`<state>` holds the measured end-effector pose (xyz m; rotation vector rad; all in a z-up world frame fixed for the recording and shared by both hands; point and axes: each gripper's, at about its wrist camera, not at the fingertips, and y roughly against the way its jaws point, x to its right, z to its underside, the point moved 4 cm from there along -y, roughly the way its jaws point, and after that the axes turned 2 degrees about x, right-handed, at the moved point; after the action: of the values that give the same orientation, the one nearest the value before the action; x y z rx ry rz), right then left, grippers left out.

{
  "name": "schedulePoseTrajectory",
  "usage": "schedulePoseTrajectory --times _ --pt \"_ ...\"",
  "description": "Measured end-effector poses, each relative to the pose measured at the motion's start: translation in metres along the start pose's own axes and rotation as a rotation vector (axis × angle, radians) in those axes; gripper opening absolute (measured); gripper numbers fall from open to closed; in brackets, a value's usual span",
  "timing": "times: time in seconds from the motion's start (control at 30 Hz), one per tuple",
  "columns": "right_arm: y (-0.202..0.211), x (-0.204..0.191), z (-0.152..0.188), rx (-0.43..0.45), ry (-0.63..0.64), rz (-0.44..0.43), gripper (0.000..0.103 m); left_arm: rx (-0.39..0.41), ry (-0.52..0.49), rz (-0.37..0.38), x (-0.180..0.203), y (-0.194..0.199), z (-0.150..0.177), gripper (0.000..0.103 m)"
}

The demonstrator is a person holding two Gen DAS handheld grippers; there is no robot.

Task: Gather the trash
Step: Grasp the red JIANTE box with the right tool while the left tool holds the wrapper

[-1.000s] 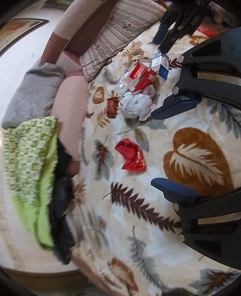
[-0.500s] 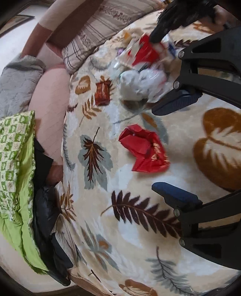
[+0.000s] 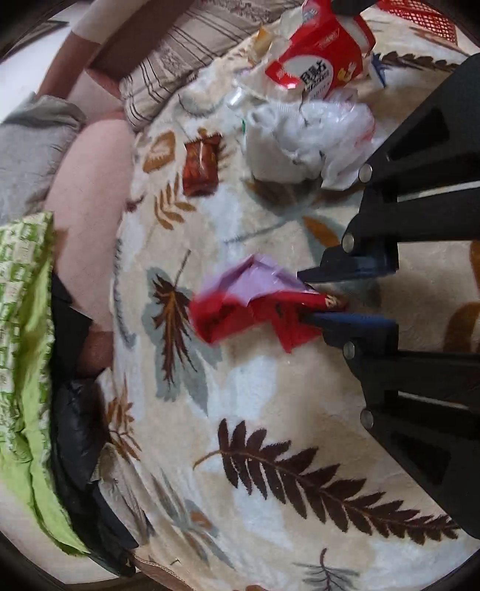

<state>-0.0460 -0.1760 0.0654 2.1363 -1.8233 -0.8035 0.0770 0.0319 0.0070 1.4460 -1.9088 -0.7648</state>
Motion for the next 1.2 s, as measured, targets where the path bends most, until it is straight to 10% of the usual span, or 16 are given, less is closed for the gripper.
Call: schedulePoseTrajectory --times 0.57,1.07,1.2 --pt "0.062 0.017 0.013 0.068 -0.097 -0.007 0.006 0.191 -0.079 0.146 0.088 0.119 0.059 0.01" --pt "0.054 0.028 0.041 -0.066 -0.142 -0.003 0.01 0.189 -0.169 0.136 0.116 0.114 0.096 0.01" --pt "0.048 0.028 0.042 -0.087 -0.146 -0.001 0.026 0.18 -0.147 0.14 0.113 0.11 0.095 0.01"
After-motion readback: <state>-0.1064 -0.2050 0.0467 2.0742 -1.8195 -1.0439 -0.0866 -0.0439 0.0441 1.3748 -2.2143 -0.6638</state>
